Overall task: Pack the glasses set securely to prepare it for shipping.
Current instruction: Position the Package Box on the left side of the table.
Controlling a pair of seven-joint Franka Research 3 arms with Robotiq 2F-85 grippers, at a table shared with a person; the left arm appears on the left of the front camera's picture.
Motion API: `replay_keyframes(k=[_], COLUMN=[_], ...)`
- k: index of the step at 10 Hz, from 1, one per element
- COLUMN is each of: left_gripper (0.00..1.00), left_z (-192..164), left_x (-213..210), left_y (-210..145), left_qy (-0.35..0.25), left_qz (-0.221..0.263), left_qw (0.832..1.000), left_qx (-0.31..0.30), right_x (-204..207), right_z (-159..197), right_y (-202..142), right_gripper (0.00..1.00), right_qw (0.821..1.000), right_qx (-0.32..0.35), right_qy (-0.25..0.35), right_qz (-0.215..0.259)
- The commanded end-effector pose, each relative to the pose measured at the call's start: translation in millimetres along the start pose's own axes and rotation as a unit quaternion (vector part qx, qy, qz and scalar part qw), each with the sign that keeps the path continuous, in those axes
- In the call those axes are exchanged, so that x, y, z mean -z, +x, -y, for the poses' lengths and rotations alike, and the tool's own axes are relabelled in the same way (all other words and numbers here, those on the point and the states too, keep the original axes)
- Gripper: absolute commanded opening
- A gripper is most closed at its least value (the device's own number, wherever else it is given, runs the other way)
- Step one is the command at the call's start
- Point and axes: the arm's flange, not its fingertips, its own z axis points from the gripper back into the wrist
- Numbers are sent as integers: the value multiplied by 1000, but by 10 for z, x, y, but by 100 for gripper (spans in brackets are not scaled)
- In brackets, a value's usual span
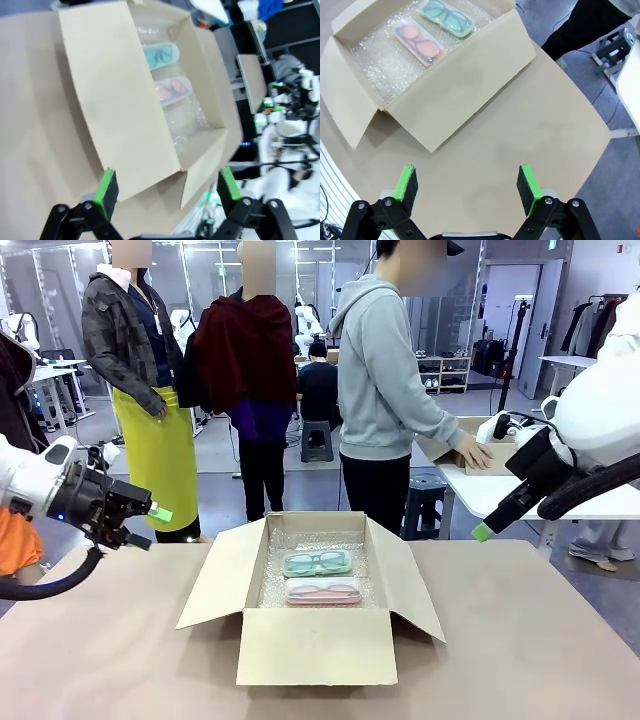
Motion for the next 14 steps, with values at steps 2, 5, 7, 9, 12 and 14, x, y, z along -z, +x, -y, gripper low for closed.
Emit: replay_keyframes(k=[2, 5, 7, 9, 12, 14], left_gripper=[100, 100, 100, 100, 100, 100], left_z=[-181, -152, -198, -518, -885, -1053], left_x=[78, 86, 138, 126, 381, 547], left_y=[167, 12, 68, 157, 158, 160], left_qy=[-3, -22, -9, -41, -79, -118], left_qz=[3, -2, -5, 2, 1, 5], left_qw=[1000, 1000, 1000, 999, 996, 991], left_qx=[0, -20, -18, -21, -52, -65], right_x=[-9, -9, -9, -9, -9, -9], right_z=[-7, -7, -7, -7, -7, -7], right_y=[22, 22, 22, 22, 22, 22], right_gripper=[100, 100, 100, 100, 100, 100], right_qw=[1000, 1000, 1000, 1000, 1000, 1000], right_qx=[4, 4, 4, 4, 4, 4], right_qy=[1, 1, 1, 1, 1, 1], right_qz=[-6, -6, -6, -6, -6, -6])
